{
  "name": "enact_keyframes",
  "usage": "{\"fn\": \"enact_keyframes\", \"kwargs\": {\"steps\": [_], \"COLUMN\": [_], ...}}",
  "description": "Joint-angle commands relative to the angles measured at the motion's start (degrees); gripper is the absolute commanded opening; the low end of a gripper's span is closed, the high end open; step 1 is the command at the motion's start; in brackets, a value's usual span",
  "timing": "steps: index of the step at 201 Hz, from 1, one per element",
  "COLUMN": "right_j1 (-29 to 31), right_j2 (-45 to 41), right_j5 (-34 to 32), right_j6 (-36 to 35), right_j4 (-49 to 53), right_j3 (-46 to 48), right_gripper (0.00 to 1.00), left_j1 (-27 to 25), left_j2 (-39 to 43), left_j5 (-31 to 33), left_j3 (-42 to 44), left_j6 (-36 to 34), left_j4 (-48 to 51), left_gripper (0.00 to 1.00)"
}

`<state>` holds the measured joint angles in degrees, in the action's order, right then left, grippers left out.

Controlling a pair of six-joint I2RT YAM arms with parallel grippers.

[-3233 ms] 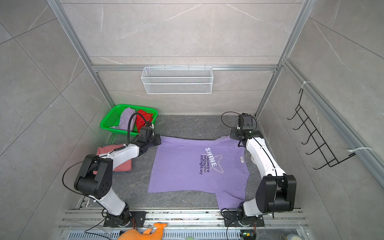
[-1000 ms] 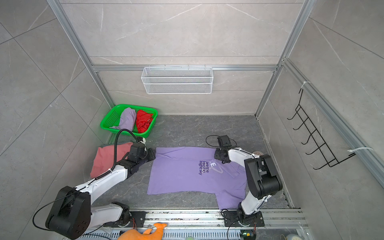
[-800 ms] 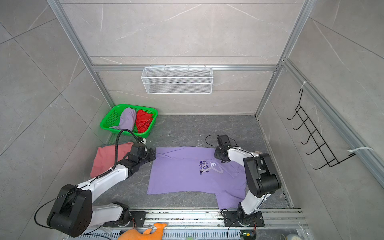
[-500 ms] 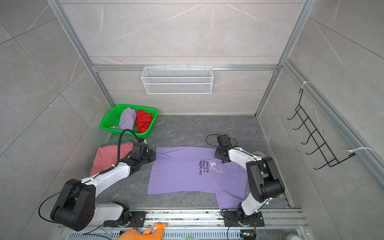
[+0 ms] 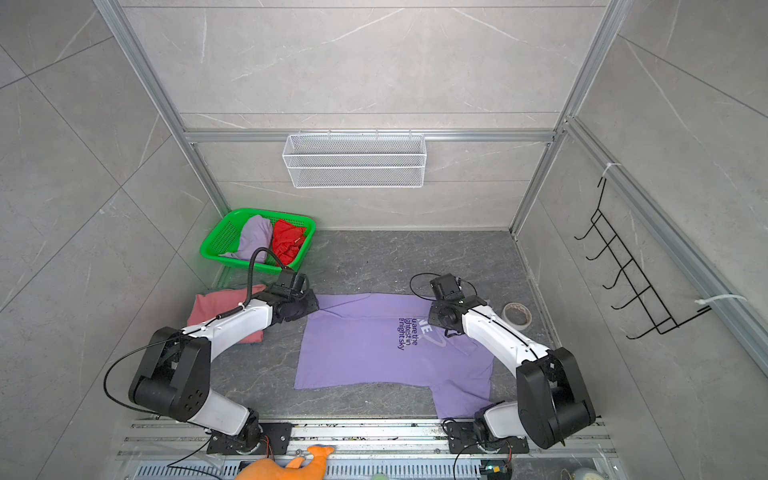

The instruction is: Fold and stack the t-shirts

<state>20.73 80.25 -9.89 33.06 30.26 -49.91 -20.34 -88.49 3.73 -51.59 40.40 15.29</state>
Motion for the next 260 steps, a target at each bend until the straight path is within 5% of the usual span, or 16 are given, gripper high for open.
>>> {"fn": "enact_keyframes", "kwargs": {"steps": [1, 51, 89, 121, 153, 219, 245, 260], "right_j1": [0.41, 1.01, 2.89, 4.57, 4.84, 7.44, 10.96, 11.95], "right_j2": [0.11, -0.8, -1.56, -2.66, -3.91, -3.41, -4.14, -4.36], "right_j5": [-1.97, -1.48, 1.27, -0.22, -1.62, 8.34, 16.05, 14.81], "right_j6": [1.22, 1.13, 1.66, 2.17, 1.88, 3.69, 4.09, 3.41], "right_j4": [1.52, 3.17, 5.51, 8.08, 8.55, 7.79, 8.98, 12.75], "right_j3": [0.63, -0.44, -0.5, 0.5, 0.63, 0.85, -0.23, -2.59], "right_gripper": [0.03, 0.05, 0.07, 0.07, 0.07, 0.09, 0.22, 0.44], "left_j1": [-0.59, -2.16, -2.16, -2.17, -2.62, -6.15, -7.16, -7.83], "left_j2": [-0.81, -0.15, -2.15, -2.67, -1.04, 2.44, 2.78, 3.43], "left_j5": [-4.64, -3.96, -2.88, -2.56, -1.93, 14.17, 15.25, 15.6], "left_j3": [-1.31, 0.37, 1.15, 0.23, -3.47, -5.7, -2.76, -2.69], "left_j6": [4.69, 6.41, 7.0, 4.17, -3.7, -13.26, -10.19, -9.16], "left_j4": [5.93, 9.78, 6.65, 6.19, 7.12, 17.98, 20.53, 22.05], "left_gripper": [0.48, 0.46, 0.14, 0.0, 0.0, 0.0, 0.26, 0.42]}}
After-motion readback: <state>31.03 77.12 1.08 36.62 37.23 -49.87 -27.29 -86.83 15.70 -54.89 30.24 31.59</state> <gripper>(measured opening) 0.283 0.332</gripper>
